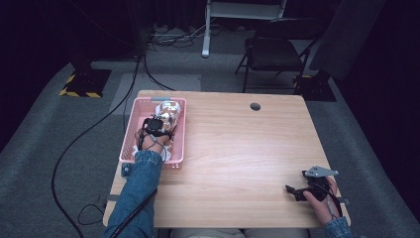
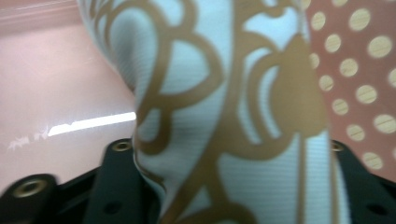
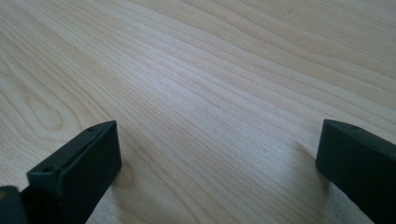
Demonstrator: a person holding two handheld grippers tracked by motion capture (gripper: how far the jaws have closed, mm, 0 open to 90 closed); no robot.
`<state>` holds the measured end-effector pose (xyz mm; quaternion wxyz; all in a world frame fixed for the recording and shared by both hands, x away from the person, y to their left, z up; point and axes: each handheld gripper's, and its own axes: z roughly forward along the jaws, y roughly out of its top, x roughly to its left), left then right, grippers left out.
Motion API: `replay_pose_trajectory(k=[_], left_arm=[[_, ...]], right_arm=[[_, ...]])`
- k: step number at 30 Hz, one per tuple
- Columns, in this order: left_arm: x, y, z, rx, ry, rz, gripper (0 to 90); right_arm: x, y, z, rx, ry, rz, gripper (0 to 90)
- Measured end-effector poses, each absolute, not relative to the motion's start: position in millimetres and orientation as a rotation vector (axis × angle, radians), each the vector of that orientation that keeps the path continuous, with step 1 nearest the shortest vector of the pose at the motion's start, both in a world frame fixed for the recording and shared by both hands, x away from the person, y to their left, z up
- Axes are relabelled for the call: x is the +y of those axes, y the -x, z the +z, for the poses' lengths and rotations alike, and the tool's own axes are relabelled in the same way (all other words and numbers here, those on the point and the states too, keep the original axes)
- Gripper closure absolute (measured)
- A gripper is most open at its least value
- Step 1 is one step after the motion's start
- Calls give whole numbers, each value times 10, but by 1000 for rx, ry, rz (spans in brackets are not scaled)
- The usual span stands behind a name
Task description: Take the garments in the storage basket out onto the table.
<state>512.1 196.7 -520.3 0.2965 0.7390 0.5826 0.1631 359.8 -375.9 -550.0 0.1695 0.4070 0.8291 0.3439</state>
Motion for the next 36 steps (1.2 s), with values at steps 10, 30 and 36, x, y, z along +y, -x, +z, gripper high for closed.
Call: replay_pose_trajectory(k=[10,30,36], left_arm=[[1975,-5050,-5093,1533,-1914,473,582],[1903,-4892,-4581,1422,-1830,555,587],[1812,-4835,-4364,1368,-1810,571,587]], right_arm=[[-3760,-3598,-5500,2356,-1157,978,0],[-3760,-3599,-5500,2356,-1157,978,0],[-3769,-3604,-5500,2360,-1151,979,1]])
